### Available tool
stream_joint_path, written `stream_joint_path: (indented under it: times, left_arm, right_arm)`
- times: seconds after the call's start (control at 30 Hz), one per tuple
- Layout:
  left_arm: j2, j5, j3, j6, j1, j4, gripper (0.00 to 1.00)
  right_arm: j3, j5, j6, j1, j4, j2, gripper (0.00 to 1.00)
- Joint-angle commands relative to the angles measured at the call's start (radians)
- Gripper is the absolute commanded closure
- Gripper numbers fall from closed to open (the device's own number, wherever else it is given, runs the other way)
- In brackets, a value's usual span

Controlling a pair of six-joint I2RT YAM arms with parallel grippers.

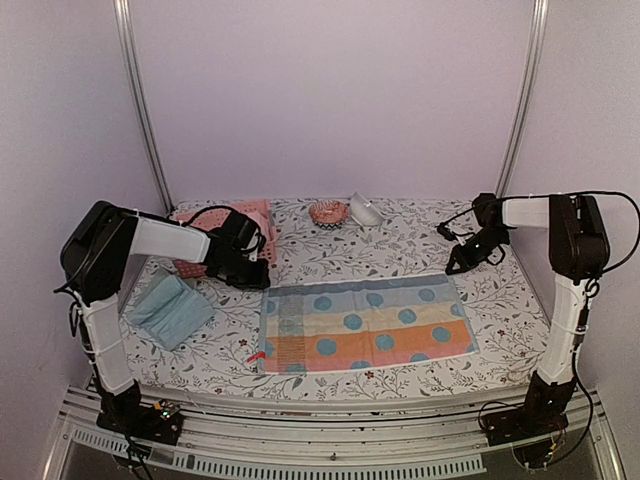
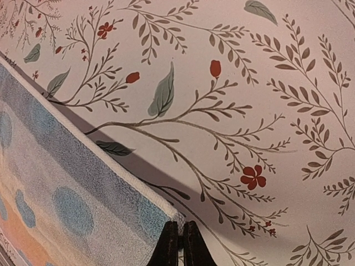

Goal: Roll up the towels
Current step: Pick up the towel from the center of the board.

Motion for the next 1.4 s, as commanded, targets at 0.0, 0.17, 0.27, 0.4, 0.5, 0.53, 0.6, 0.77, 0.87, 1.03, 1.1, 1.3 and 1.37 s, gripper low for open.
stream_joint_path:
  times: [0.0, 0.17, 0.27, 0.4, 0.5, 0.53, 0.6, 0.77, 0.87, 1.03, 1.1, 1.3, 1.37]
  left_arm:
    - [0.058, -0.003, 0.023, 0.021, -0.017, -0.028, 0.76]
    - [0.076, 0.006, 0.035, 0.025, -0.026, -0.028, 0.78]
    - [0.083, 0.014, 0.042, 0.029, -0.03, -0.031, 0.82]
    - [0.074, 0.002, 0.046, 0.034, -0.034, -0.042, 0.87]
    - [0.064, -0.017, 0.046, 0.033, -0.036, -0.057, 0.83]
    - [0.062, -0.026, 0.048, 0.033, -0.036, -0.065, 0.81]
    - [0.056, -0.046, 0.048, 0.029, -0.038, -0.084, 0.8]
    - [0.042, -0.074, 0.033, 0.029, -0.059, -0.095, 0.83]
    - [0.051, -0.081, 0.034, 0.029, -0.065, -0.103, 0.85]
    - [0.054, -0.138, 0.044, 0.029, -0.072, -0.134, 0.79]
    - [0.046, -0.157, 0.044, 0.028, -0.074, -0.148, 0.79]
    - [0.033, -0.169, 0.026, 0.015, -0.075, -0.154, 0.83]
    - [0.04, -0.158, 0.027, 0.018, -0.077, -0.15, 0.85]
  right_arm:
    - [0.012, 0.003, -0.004, 0.001, -0.001, 0.025, 0.97]
    - [0.012, 0.0, -0.004, 0.0, -0.003, 0.025, 0.97]
    - [0.012, 0.001, -0.004, 0.001, -0.004, 0.027, 0.97]
    - [0.011, 0.005, -0.004, 0.001, -0.005, 0.026, 0.97]
    - [0.009, 0.005, -0.004, 0.001, -0.004, 0.027, 0.97]
    - [0.009, 0.005, -0.004, 0.001, -0.004, 0.027, 0.97]
    - [0.009, 0.005, -0.004, 0.0, -0.006, 0.027, 0.97]
    - [0.009, 0.003, -0.002, 0.001, -0.006, 0.025, 0.97]
    - [0.009, 0.003, -0.002, 0.001, -0.007, 0.027, 0.97]
    - [0.008, 0.005, -0.002, 0.001, -0.008, 0.027, 0.97]
    - [0.008, 0.005, -0.003, 0.001, -0.009, 0.028, 0.97]
    - [0.008, 0.006, -0.002, 0.001, -0.008, 0.028, 0.97]
    - [0.009, 0.006, -0.002, 0.0, -0.009, 0.03, 0.97]
